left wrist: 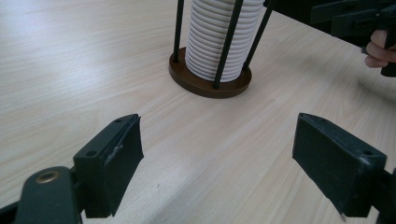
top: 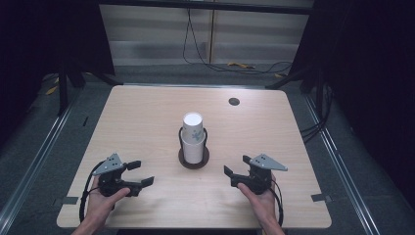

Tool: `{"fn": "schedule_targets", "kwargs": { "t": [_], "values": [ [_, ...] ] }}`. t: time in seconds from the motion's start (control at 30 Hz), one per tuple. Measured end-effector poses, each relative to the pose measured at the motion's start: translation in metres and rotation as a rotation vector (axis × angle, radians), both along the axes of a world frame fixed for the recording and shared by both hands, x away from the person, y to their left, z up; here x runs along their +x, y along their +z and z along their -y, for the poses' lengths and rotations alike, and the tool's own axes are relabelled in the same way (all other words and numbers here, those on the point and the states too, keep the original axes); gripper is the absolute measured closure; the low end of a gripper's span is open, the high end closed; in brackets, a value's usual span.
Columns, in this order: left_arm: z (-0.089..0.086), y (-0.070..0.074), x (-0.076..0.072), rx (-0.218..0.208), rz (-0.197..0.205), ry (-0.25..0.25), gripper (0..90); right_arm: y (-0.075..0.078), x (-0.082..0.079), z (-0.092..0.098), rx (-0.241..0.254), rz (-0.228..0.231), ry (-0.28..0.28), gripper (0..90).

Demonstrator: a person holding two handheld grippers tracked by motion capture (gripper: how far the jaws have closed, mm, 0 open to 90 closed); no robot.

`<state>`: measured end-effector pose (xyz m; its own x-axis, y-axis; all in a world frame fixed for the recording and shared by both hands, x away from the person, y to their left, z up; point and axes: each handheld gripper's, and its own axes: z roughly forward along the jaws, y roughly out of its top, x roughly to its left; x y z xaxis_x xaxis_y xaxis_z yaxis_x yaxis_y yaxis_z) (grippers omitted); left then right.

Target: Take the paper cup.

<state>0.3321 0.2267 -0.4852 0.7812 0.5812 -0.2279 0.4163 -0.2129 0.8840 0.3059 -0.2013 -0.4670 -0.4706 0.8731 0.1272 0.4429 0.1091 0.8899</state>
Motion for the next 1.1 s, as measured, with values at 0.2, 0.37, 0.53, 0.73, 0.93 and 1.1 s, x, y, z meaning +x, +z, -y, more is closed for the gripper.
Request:
{"fn": "schedule_targets", "kwargs": {
  "t": [0.2,0.37,0.53,0.73,0.93,1.1],
  "values": [
    [0.009,-0.001,-0.001,0.007,0.000,-0.044,15.9,-0.002,0.001,-0.001,-0.005,-0.014,0.022,16.3],
    [0.014,-0.003,0.000,0.012,-0.005,-0.065,15.8,-0.004,0.001,-0.003,0.011,-0.022,0.037,17.1],
    [0.015,-0.002,0.004,-0.010,-0.016,-0.062,16.0,-0.002,0.003,-0.006,0.006,-0.016,0.055,17.3],
    [0.013,-0.002,0.004,-0.001,-0.013,-0.063,15.8,0.009,0.003,-0.008,0.018,0.009,0.064,18.0],
    [0.015,-0.002,-0.002,0.010,-0.012,-0.090,16.3,0.017,0.005,-0.020,0.025,-0.014,0.108,20.1],
    [0.016,-0.003,-0.002,0.006,-0.015,-0.099,16.3,0.028,0.005,-0.023,-0.017,-0.012,0.161,23.8]
  ]
}}
